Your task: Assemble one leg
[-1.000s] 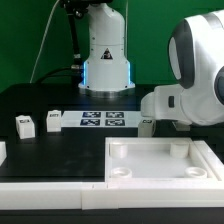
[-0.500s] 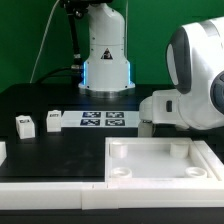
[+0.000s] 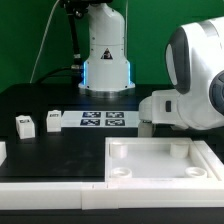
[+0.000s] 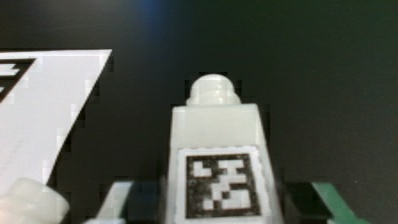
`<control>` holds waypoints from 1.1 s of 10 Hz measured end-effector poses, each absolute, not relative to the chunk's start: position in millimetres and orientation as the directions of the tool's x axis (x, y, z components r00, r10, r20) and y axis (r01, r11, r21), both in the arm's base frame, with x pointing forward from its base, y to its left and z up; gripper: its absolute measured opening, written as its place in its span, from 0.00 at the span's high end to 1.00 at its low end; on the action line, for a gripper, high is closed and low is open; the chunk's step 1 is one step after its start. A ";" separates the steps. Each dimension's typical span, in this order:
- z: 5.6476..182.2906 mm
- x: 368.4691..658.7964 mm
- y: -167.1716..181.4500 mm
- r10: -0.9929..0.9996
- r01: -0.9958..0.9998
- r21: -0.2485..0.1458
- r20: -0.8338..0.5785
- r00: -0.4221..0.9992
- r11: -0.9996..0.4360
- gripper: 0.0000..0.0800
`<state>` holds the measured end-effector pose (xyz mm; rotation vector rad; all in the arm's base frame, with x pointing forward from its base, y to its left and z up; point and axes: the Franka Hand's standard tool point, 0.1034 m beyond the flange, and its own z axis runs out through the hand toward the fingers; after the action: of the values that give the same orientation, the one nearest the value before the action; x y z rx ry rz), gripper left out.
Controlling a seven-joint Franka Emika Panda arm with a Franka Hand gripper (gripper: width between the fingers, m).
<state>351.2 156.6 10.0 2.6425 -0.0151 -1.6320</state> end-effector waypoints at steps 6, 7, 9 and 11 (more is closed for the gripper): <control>45.9 369.6 150.8 0.003 0.026 0.009 -0.893 0.450 -1.000 0.64; 60.2 377.4 146.8 0.017 0.028 -0.005 -0.891 0.454 -1.000 0.64; 83.7 395.8 140.5 0.035 0.026 -0.025 -0.885 0.463 -0.999 0.64; 75.0 408.1 145.5 0.036 0.015 -0.033 -0.820 0.571 -0.999 0.64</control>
Offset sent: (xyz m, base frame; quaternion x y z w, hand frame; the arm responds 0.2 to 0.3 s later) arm 0.0000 0.0000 0.0000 0.0000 0.0000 0.0000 1.0000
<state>408.1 145.5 75.0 2.8040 0.0458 -1.4641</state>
